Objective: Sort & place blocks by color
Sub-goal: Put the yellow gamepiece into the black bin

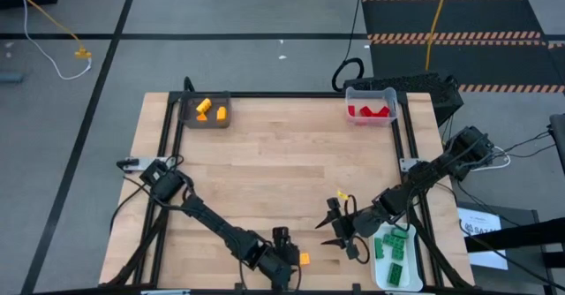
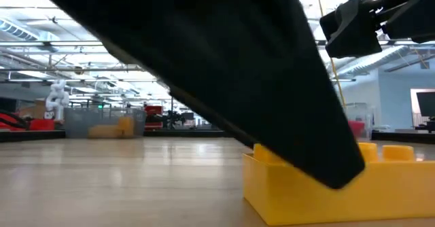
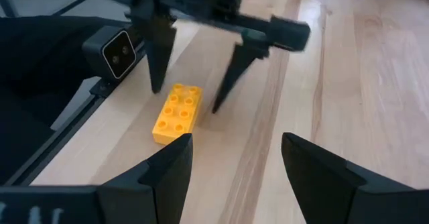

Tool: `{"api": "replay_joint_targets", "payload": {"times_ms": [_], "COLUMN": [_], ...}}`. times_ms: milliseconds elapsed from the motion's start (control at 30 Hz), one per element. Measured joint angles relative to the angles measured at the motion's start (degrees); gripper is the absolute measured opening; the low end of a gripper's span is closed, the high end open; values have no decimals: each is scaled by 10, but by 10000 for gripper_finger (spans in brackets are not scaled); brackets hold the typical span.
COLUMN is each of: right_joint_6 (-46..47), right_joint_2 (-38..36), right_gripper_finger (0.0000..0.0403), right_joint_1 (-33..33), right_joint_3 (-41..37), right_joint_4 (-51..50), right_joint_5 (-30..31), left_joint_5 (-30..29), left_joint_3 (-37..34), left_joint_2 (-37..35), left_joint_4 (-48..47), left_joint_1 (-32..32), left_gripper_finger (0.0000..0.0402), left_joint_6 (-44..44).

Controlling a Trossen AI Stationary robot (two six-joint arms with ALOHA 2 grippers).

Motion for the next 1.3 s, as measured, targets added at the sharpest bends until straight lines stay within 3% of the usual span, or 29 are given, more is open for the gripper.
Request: {"api": "replay_joint_targets", "payload": {"times_ms": [333,467,633,800,933,1133,1300], "right_joint_6": [0,-1,-5,-38,-102,-211,-236], "right_joint_2": [0,0,0,-21,-66,-151,-204], "right_gripper_finger": [219,219,219,219,219,219,219], "right_joint_1": [0,0,0,-1,-5,-20,-29], "right_joint_3": [0,0,0,0,0,0,0], "right_joint_4": [8,10,17,21,31,69,101], "right_joint_5": [1,2,2,5,63,134,140], "left_joint_5": [-16,-32,-37,-38,-51,-133,-184], "left_joint_3": [0,2,1,0,-1,-1,-1], "left_joint_2": [19,20,15,3,-19,-94,-178], "left_joint_4": [6,-18,-34,-68,-133,-261,-368], "left_joint_1": [6,7,15,29,46,93,142], "left_gripper_finger": [304,248,138,140,140,140,140], "left_joint_6": [-31,-45,-39,-28,-25,-23,-20]}}
